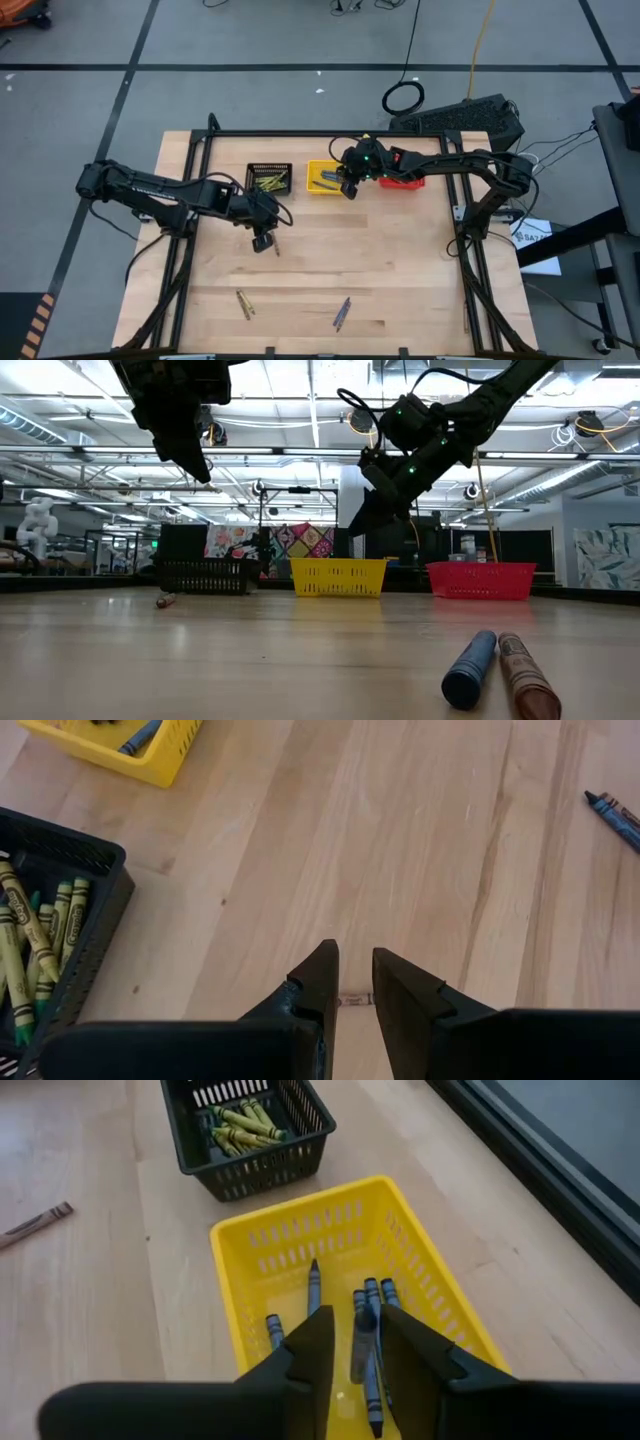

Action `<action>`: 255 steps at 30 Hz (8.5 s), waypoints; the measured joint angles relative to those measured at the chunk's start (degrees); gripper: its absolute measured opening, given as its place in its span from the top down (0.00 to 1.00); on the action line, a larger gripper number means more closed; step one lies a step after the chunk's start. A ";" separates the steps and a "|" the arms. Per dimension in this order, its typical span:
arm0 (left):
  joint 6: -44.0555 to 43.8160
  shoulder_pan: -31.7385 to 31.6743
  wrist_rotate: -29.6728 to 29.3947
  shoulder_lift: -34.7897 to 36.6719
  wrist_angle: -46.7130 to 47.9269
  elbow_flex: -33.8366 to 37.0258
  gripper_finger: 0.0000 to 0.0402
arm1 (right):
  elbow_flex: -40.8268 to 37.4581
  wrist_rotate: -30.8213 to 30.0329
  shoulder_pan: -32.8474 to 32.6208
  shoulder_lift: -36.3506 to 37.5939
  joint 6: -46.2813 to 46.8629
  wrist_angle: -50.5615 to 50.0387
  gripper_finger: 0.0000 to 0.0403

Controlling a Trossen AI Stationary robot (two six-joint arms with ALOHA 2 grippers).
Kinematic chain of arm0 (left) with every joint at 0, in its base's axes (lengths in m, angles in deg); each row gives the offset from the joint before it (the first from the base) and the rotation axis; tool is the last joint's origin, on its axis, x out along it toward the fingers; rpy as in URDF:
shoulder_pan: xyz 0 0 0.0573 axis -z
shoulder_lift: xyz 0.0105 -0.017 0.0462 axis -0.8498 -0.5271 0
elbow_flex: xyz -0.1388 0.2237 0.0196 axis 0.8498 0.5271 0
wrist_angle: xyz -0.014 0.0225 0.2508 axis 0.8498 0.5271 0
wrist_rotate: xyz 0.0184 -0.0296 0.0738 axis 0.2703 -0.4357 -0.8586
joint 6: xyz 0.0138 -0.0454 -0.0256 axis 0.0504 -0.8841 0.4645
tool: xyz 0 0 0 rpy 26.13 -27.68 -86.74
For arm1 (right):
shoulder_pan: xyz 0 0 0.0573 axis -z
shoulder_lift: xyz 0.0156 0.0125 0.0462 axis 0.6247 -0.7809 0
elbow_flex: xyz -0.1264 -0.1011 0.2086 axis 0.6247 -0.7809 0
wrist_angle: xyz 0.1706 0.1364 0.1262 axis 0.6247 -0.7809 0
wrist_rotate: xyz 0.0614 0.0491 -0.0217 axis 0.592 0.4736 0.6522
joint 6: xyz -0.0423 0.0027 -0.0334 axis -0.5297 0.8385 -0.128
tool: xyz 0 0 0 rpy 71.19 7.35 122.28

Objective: Sort crayons
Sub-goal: Put the blue crayon into the yellow bin, then put the brown crayon into the red bin

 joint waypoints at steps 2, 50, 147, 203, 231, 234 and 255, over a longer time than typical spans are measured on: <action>-0.16 0.00 0.00 0.00 0.00 0.00 0.83 | 0.00 0.00 0.02 0.00 -0.01 0.04 0.80; -6.38 0.07 2.63 -13.51 1.73 0.00 0.83 | 0.00 -0.11 -1.56 2.20 0.23 -2.07 0.76; -66.73 9.25 -10.21 -24.21 2.16 -0.07 0.83 | 8.90 -0.17 -2.65 3.67 3.44 -23.71 0.76; -45.85 11.61 -14.80 -25.76 0.09 -2.16 0.98 | 8.90 37.16 -8.43 3.67 1.56 -25.10 0.76; -8.31 8.90 -19.45 -21.38 -32.62 -2.38 0.98 | 8.90 4.23 -31.80 3.65 9.74 -20.02 0.76; -4.63 8.90 -19.41 -21.38 -36.27 -2.38 0.98 | 8.90 1.93 -32.92 3.65 11.75 -15.96 0.76; 11.75 8.87 -18.22 -21.38 -54.24 -2.38 0.98 | 8.90 -29.55 -43.75 3.65 24.35 -15.98 0.76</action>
